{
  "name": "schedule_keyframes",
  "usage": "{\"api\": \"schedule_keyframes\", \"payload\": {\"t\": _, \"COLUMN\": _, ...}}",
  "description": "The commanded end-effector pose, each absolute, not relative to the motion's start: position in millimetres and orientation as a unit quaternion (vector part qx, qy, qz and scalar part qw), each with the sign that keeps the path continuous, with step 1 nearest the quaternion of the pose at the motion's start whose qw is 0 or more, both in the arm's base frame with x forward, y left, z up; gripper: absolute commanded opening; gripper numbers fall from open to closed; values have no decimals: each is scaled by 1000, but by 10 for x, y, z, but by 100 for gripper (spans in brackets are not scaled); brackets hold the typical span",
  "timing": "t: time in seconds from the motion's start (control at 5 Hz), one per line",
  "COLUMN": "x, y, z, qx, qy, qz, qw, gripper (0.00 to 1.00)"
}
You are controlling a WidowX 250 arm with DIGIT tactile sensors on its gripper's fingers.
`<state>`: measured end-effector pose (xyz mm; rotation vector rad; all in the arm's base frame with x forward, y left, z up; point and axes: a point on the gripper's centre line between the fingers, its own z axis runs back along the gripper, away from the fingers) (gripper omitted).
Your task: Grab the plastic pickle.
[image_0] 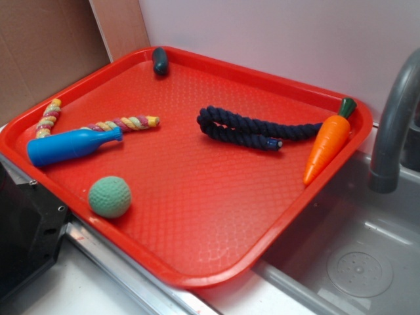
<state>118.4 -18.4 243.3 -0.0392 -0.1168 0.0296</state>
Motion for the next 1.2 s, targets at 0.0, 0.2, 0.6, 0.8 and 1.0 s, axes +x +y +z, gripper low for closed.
{"api": "schedule_keyframes", "payload": {"t": 0.0, "x": 1184, "y": -184, "z": 2433, "qx": -20, "qy": -58, "qz": 15, "qw": 998, "gripper": 100}}
{"api": "schedule_keyframes", "payload": {"t": 0.2, "x": 1543, "y": 135, "z": 2029, "qx": -14, "qy": -28, "qz": 97, "qw": 995, "gripper": 100}}
{"api": "schedule_keyframes", "payload": {"t": 0.6, "x": 2050, "y": 590, "z": 1796, "qx": 25, "qy": -127, "qz": 257, "qw": 958, "gripper": 100}}
{"api": "schedule_keyframes", "payload": {"t": 0.8, "x": 2149, "y": 782, "z": 1523, "qx": 27, "qy": -188, "qz": 302, "qw": 934, "gripper": 100}}
{"api": "schedule_keyframes", "payload": {"t": 1.0, "x": 2347, "y": 944, "z": 1179, "qx": -16, "qy": -179, "qz": 314, "qw": 932, "gripper": 100}}
